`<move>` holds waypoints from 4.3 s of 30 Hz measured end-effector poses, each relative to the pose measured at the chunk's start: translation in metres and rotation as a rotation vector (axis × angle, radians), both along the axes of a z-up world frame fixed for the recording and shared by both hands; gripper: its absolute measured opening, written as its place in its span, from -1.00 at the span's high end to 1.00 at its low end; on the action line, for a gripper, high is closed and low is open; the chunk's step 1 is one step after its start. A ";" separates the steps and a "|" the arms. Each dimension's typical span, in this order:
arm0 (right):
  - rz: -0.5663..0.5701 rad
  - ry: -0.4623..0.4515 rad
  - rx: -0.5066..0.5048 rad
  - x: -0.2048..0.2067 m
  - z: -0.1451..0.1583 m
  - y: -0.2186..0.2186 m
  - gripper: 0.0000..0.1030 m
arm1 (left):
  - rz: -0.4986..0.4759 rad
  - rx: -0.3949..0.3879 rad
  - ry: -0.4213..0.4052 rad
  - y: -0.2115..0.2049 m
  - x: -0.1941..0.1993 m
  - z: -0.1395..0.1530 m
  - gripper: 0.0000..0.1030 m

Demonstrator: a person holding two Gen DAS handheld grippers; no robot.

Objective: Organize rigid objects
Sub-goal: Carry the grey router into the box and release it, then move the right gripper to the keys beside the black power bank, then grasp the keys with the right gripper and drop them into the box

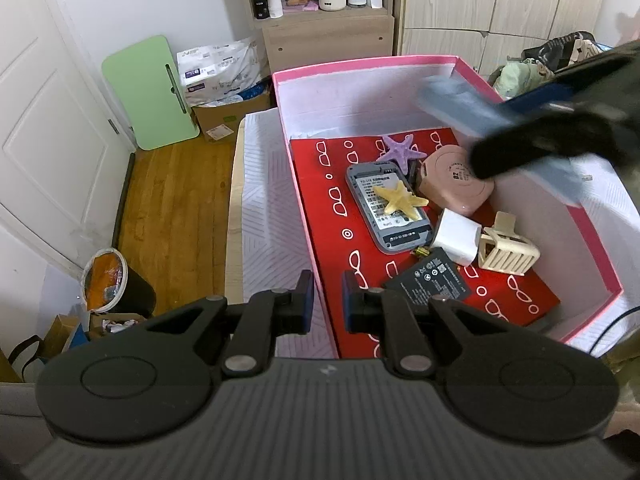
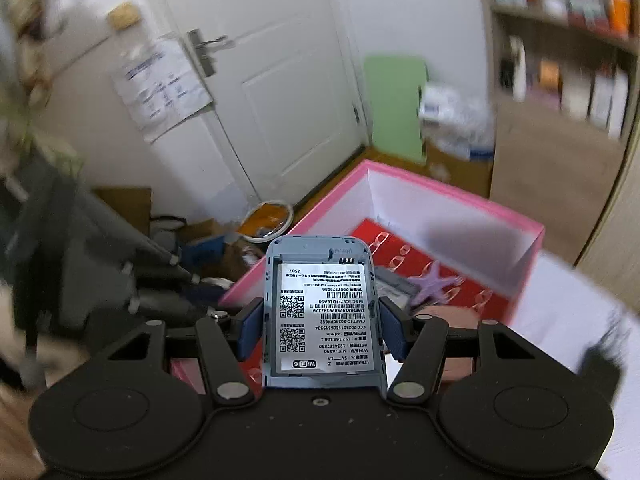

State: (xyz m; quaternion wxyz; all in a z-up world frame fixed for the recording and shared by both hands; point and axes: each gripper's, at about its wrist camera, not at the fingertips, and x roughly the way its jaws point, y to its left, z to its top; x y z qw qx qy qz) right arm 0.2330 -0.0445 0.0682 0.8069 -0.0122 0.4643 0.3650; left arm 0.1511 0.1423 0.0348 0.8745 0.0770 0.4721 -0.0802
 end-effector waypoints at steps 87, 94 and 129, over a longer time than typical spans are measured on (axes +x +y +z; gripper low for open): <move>-0.460 -0.314 0.066 -0.060 -0.102 -0.234 0.90 | 0.046 -0.019 -0.023 0.000 -0.005 0.005 0.76; -0.422 -0.286 0.215 -0.066 -0.078 -0.235 0.90 | 0.057 -0.004 -0.039 -0.004 -0.007 0.005 0.76; 0.019 -0.172 0.234 -0.038 -0.007 -0.056 0.89 | 0.055 -0.018 -0.029 -0.004 -0.005 0.004 0.74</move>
